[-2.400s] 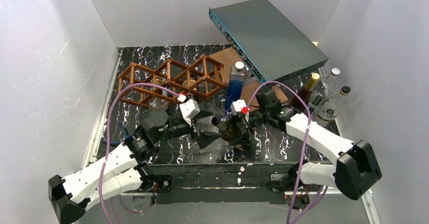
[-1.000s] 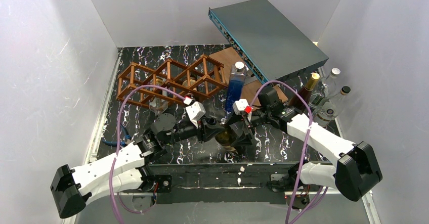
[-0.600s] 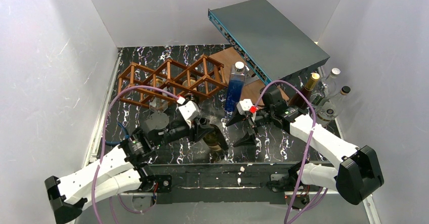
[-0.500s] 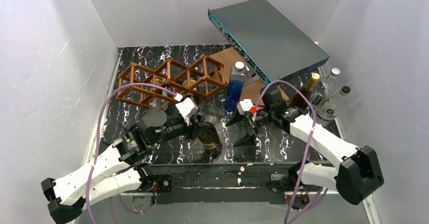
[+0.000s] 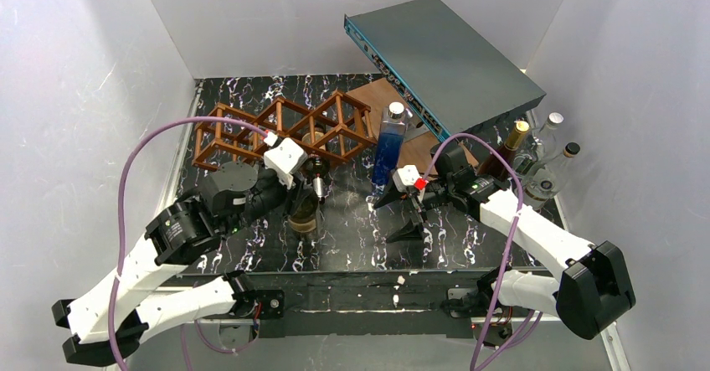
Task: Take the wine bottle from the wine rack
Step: Pick up the wine bottle from the wine rack, then place the wine bottle at the center of the board.
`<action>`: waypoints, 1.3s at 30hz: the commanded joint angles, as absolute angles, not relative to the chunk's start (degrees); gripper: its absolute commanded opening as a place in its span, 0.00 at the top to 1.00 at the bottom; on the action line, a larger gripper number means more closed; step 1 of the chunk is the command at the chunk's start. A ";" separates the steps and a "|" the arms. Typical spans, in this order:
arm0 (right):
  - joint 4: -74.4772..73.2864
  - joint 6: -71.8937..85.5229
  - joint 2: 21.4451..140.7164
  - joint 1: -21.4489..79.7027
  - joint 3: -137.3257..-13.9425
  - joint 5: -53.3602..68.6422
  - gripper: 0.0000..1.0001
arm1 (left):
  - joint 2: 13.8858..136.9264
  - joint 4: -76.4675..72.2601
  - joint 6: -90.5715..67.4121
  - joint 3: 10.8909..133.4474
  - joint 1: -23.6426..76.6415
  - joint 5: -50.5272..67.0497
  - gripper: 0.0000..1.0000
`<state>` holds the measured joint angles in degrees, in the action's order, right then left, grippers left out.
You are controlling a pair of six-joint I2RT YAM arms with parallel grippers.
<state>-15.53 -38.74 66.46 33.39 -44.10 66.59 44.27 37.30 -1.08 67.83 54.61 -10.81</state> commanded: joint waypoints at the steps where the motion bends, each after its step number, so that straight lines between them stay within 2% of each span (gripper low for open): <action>1: -16.73 -39.85 65.83 30.59 -45.00 67.58 0.01 | 45.13 42.79 -0.26 72.55 54.13 -18.86 1.00; 10: -16.70 -40.06 65.83 30.59 -44.74 67.49 0.01 | 45.30 46.87 -2.38 71.42 49.14 -22.78 1.00; 19: -16.70 -40.19 65.92 30.59 -44.66 67.42 0.02 | 44.28 47.63 -3.85 68.68 39.06 -22.63 1.00; 27: -16.53 -40.17 66.09 30.67 -44.38 67.98 0.02 | 41.56 42.99 -4.05 63.51 28.80 -25.10 1.00; 39: -16.61 -40.43 65.92 30.67 -44.30 68.44 0.02 | 41.72 26.69 -3.93 56.23 16.79 -29.63 1.00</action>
